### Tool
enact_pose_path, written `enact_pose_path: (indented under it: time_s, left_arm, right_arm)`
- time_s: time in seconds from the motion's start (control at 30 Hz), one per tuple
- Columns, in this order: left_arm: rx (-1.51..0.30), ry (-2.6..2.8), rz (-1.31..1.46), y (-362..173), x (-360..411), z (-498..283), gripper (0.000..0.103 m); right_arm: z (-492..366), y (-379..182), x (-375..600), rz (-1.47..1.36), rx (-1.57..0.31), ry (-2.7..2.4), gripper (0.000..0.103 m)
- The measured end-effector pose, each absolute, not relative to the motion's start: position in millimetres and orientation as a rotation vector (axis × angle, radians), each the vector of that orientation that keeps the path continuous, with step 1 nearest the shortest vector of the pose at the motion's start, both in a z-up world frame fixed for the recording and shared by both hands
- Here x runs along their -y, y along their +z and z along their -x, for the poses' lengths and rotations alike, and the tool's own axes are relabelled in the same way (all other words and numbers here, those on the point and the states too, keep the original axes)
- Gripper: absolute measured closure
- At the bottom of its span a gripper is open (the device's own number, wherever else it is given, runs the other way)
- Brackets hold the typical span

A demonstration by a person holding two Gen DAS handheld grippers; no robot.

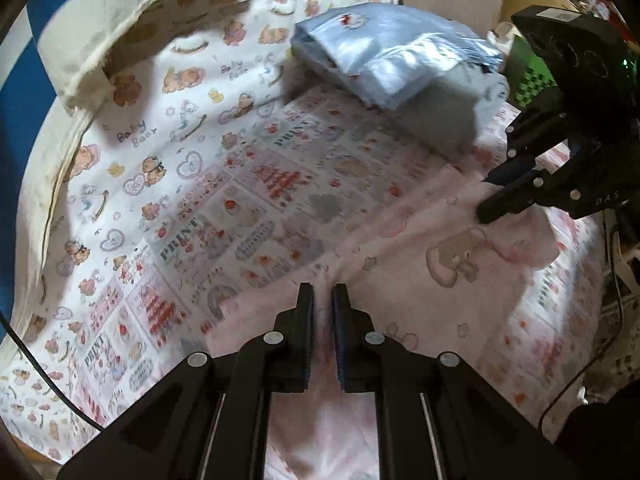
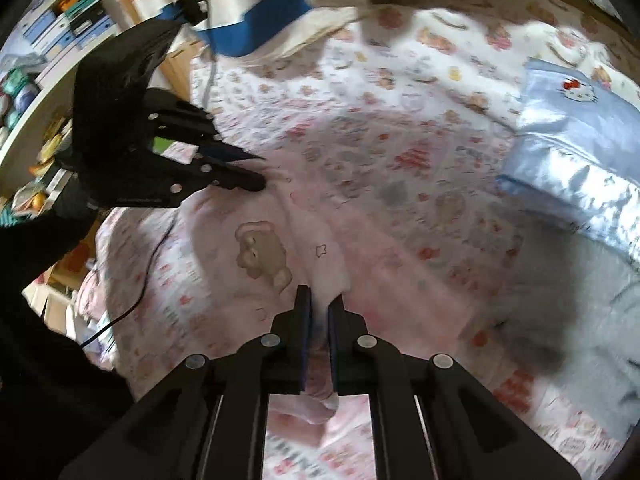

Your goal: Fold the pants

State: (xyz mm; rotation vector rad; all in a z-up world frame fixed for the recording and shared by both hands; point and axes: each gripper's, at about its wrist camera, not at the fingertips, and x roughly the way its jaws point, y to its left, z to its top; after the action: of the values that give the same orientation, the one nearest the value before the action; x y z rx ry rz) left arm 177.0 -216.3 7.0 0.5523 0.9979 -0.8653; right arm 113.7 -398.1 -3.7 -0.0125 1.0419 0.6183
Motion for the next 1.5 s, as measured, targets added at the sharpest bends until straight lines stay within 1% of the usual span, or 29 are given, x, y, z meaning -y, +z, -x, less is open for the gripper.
enact_pose_path:
  time_s: [0.07, 0.13, 0.17, 0.2, 0.23, 0.37, 0.43, 0.47, 0.5, 0.53, 0.57, 0.67, 0.7, 0.73, 0.83, 0.9, 0.93, 0.97, 1.13, 1.27, 1.33, 1.37, 1.4, 1.43, 1.5]
  left_arm:
    - [-0.998, -0.848, -0.551, 2, 217, -186, 0.094]
    - [-0.983, -0.825, -0.531, 2, 214, -193, 0.094]
    - [-0.981, -0.823, -0.501, 5, 209, -196, 0.093]
    - [-0.983, -0.821, -0.46, 9, 202, -199, 0.089]
    - [-0.981, -0.82, -0.422, 14, 195, -200, 0.082]
    - [-0.933, -0.812, -0.31, 38, 161, -185, 0.07]
    - [-0.948, -0.797, -0.289, 39, 149, -174, 0.061]
    - [-0.967, -0.79, -0.273, 36, 143, -168, 0.061]
    - [-0.985, -0.784, -0.255, 32, 137, -162, 0.061]
    - [-0.998, -0.781, -0.241, 27, 132, -156, 0.061]
    - [-1.01, -0.774, -0.23, 22, 126, -149, 0.061]
    - [-1.056, -0.761, -0.19, 4, 112, -130, 0.062]
    - [-1.074, -0.766, -0.17, -2, 108, -126, 0.068]
    - [-1.085, -0.769, -0.155, -7, 106, -124, 0.08]
    - [-1.077, -0.767, -0.148, -14, 103, -120, 0.097]
    - [-1.046, -0.748, -0.14, -13, 101, -121, 0.1]
    - [-1.032, -0.742, -0.134, -11, 100, -122, 0.1]
    - [-1.028, -0.731, -0.128, -8, 99, -123, 0.1]
    - [-0.995, -0.7, -0.137, 4, 88, -129, 0.1]
    - [-0.997, -0.654, -0.182, -2, 83, -133, 0.1]
    - [-1.007, -0.687, -0.17, -3, 82, -132, 0.098]
    - [-1.002, -0.703, -0.167, -1, 84, -132, 0.091]
    - [-0.995, -0.719, -0.171, 3, 86, -133, 0.086]
    - [-0.979, -0.729, -0.172, 8, 89, -135, 0.079]
    - [-0.945, -0.732, -0.171, 20, 95, -141, 0.075]
  right_arm:
    - [-122, -5, 407, 0.003, -1.032, 0.548, 0.077]
    - [-121, -3, 416, 0.018, -0.978, 0.456, 0.068]
    - [-118, -1, 422, 0.001, -0.95, 0.434, 0.068]
    - [-114, 1, 428, -0.033, -0.932, 0.425, 0.068]
    - [-111, 3, 432, -0.062, -0.916, 0.424, 0.068]
    - [-78, 13, 440, -0.104, -0.823, 0.408, 0.068]
    - [-62, 13, 439, -0.124, -0.821, 0.401, 0.066]
    - [-54, 11, 440, -0.146, -0.823, 0.395, 0.058]
    - [-46, 8, 442, -0.186, -0.822, 0.389, 0.052]
    - [-41, 5, 441, -0.216, -0.823, 0.384, 0.041]
    - [-35, 0, 442, -0.243, -0.829, 0.37, 0.037]
    - [-19, -12, 443, -0.296, -0.832, 0.342, 0.037]
    - [-15, -18, 445, -0.325, -0.835, 0.33, 0.037]
    - [-12, -22, 446, -0.345, -0.842, 0.32, 0.037]
    - [-12, -39, 443, -0.383, -0.892, 0.326, 0.037]
    - [-15, -46, 436, -0.369, -0.916, 0.347, 0.055]
    - [-17, -48, 433, -0.353, -0.925, 0.342, 0.082]
    - [-17, -49, 431, -0.334, -0.929, 0.332, 0.101]
    - [-11, -38, 434, -0.289, -0.872, 0.301, 0.101]
    - [-14, -41, 443, -0.277, -0.902, 0.27, 0.101]
    - [-9, -43, 446, -0.275, -0.905, 0.283, 0.101]
    - [-6, -42, 447, -0.27, -0.893, 0.282, 0.101]
    - [-3, -39, 448, -0.27, -0.874, 0.277, 0.1]
    - [-2, -36, 452, -0.28, -0.859, 0.269, 0.099]
    - [-5, -29, 462, -0.332, -0.836, 0.251, 0.081]
